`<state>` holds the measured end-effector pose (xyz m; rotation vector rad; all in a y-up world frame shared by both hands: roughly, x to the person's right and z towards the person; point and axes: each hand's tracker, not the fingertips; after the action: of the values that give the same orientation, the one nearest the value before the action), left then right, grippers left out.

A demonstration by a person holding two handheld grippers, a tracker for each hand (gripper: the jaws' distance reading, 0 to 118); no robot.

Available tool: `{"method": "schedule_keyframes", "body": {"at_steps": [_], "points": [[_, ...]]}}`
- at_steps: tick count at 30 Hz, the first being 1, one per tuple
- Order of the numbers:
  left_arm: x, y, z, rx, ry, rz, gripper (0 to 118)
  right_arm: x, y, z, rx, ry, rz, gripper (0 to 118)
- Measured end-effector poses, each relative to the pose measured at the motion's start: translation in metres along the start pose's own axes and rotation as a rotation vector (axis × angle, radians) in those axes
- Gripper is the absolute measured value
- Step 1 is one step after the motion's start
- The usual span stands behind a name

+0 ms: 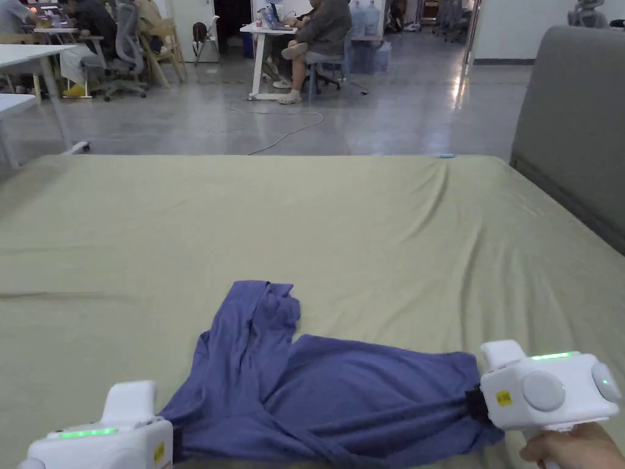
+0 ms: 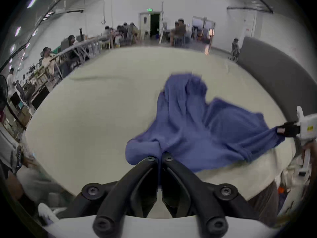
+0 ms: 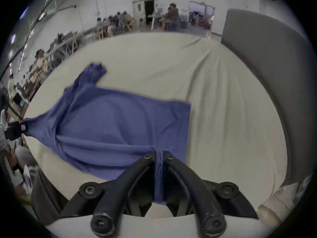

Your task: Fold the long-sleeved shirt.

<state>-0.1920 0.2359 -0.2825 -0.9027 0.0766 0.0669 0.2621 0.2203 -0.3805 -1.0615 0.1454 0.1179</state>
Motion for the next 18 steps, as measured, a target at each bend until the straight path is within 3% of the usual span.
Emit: {"method": "schedule_keyframes", "body": {"at_steps": [5, 7, 8, 9, 10, 11, 13, 14, 18], "points": [[0.004, -0.035, -0.014, -0.108, 0.033, -0.097, 0, -0.003, -0.032, -0.029, -0.182, 0.002, 0.087, 3], [0.000, -0.036, -0.018, -0.102, -0.004, -0.038, 0, -0.002, -0.029, -0.027, -0.135, 0.000, 0.048, 5], [0.000, -0.036, -0.016, -0.092, -0.019, -0.007, 17, -0.002, -0.024, -0.023, -0.151, 0.001, 0.031, 15], [-0.001, -0.034, -0.013, -0.087, -0.018, -0.008, 48, -0.003, -0.021, -0.016, -0.140, -0.002, 0.039, 35], [-0.003, -0.031, -0.008, -0.069, -0.031, -0.002, 84, -0.003, -0.018, -0.006, -0.083, -0.020, 0.048, 68], [-0.004, -0.026, -0.003, -0.055, -0.050, -0.007, 84, -0.001, -0.015, 0.004, -0.034, -0.033, 0.036, 68], [-0.006, -0.017, 0.012, -0.005, -0.065, -0.005, 106, 0.001, -0.005, 0.024, 0.035, -0.046, 0.004, 97], [-0.008, -0.008, 0.021, 0.053, -0.079, 0.009, 111, 0.003, 0.002, 0.039, 0.081, -0.048, -0.010, 109], [-0.002, 0.027, 0.034, 0.126, -0.102, 0.011, 111, 0.001, 0.027, 0.074, 0.179, -0.056, -0.085, 108]]}}
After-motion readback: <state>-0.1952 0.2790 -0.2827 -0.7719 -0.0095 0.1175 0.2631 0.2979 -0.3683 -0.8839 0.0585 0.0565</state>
